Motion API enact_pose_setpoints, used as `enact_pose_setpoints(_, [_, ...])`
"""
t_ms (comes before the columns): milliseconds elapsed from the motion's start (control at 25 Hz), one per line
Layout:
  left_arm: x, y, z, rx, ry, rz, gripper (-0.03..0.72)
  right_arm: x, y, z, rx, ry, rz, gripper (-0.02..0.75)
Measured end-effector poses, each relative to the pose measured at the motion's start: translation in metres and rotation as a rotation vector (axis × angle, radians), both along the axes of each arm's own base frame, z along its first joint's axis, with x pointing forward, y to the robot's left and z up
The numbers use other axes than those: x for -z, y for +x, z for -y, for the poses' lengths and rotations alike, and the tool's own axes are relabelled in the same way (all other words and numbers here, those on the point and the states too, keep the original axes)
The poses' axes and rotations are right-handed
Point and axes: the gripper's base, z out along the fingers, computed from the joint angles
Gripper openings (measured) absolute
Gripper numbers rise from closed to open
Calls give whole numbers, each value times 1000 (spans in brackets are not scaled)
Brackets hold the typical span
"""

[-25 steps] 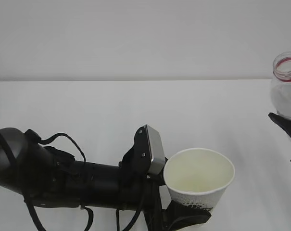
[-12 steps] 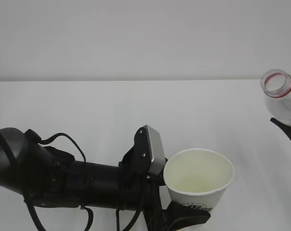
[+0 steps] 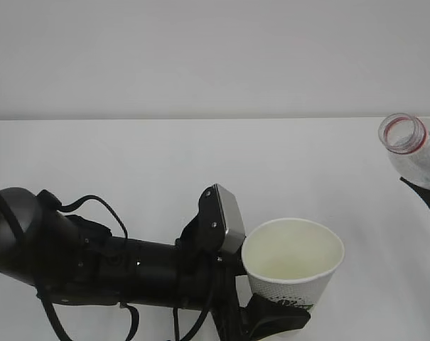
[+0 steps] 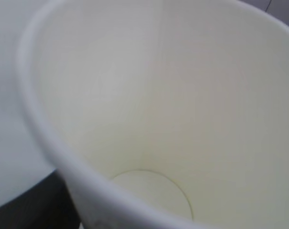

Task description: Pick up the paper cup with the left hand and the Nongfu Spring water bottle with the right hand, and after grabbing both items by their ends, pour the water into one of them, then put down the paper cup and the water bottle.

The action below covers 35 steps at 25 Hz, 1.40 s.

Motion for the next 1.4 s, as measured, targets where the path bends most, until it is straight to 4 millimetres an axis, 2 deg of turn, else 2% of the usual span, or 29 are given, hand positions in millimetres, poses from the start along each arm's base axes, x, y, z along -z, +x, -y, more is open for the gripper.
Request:
enact_pose_setpoints(280, [-2, 1, 3, 8, -5, -9, 536, 0, 0, 0, -1, -2, 0, 469])
enact_pose_setpoints(520, [-9, 7, 15, 14, 6, 7, 528, 0, 0, 0, -1, -4, 1, 469])
enact_pose_setpoints(760, [-10, 1, 27, 39, 28, 24, 528, 0, 0, 0, -12, -35, 10, 469])
enact_pose_setpoints(1400, [-15, 0, 34, 45, 13, 16, 522, 0, 0, 0, -38, -115, 31, 469])
